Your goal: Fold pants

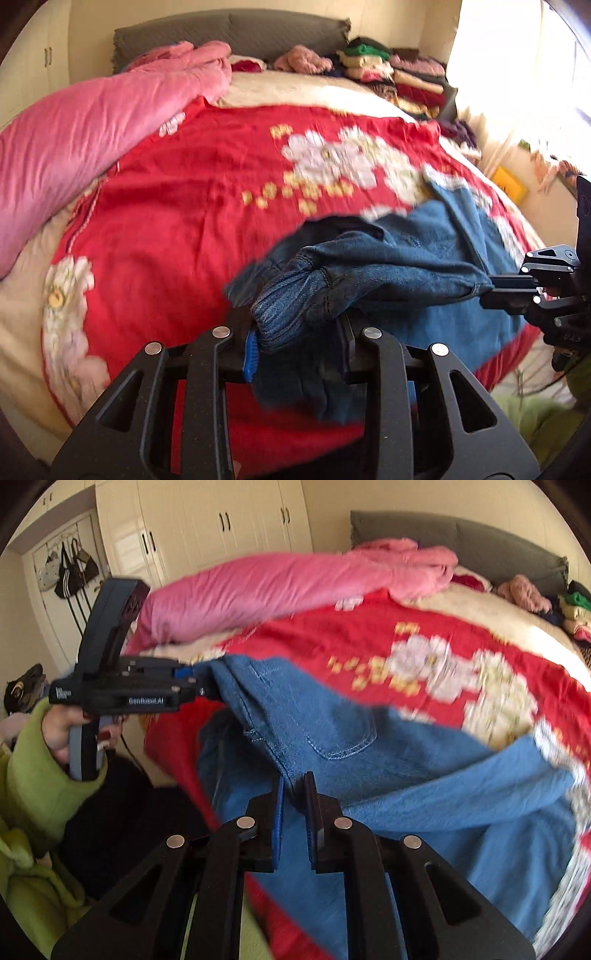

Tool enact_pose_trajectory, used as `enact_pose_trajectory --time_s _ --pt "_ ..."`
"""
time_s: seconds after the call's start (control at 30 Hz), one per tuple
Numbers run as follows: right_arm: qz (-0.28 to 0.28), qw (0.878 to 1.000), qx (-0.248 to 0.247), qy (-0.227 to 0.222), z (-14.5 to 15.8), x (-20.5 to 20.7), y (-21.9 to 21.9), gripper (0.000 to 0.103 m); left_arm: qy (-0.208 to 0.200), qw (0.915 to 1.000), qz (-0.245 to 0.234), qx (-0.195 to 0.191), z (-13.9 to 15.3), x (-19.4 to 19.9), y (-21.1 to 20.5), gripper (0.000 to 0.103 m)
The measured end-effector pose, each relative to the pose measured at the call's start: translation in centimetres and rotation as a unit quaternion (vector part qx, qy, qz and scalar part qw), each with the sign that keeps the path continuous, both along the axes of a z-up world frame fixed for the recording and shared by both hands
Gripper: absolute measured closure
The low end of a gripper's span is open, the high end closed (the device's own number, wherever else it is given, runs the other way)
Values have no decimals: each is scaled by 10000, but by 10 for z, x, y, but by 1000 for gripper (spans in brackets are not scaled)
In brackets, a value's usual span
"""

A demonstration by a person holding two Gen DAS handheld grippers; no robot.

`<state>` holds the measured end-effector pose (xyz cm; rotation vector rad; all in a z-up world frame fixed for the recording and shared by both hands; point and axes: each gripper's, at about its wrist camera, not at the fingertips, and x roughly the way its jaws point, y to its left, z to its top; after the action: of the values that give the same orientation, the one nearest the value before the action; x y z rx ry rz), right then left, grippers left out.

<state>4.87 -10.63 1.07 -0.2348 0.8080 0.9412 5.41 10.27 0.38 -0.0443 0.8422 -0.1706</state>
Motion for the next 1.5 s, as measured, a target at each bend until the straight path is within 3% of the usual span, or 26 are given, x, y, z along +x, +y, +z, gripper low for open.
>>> enact_pose_trajectory --time_s 0.17,0.3,0.53,0.73,0.87,1.0,1.13,1.3,1.43,1.5 --pt "13 9997 -98 230 -18 -23 6 93 143 9999 55 37 -10 -11 0 79" --pt "142 9994 -286 100 -18 -32 17 93 148 9998 132 69 -10 -17 5 75" --pt "267 9981 -463 300 -32 -29 26 93 276 9988 394 117 -14 -31 23 51" --pt "413 9974 -519 278 -33 -32 33 93 157 9984 517 188 -2 -52 31 51" --pt "316 9970 -537 460 -42 -28 31 92 -61 9981 610 -98 14 -57 37 51" --pt "368 9968 -572 412 -39 -33 32 90 -177 9994 175 -245 22 -47 11 52" --pt "332 9978 -413 403 -24 -34 21 88 98 9996 -274 -1 1 -29 -22 52" --pt "-13 9998 -101 189 -5 -27 1 82 396 9987 -266 185 -24 -19 -24 52" --pt "-372 9975 -134 584 -23 -7 -1 77 400 9983 -269 312 -29 -20 -26 52" --pt "-432 9951 -497 737 -42 -3 4 74 396 9983 -259 352 -31 -20 -27 52"
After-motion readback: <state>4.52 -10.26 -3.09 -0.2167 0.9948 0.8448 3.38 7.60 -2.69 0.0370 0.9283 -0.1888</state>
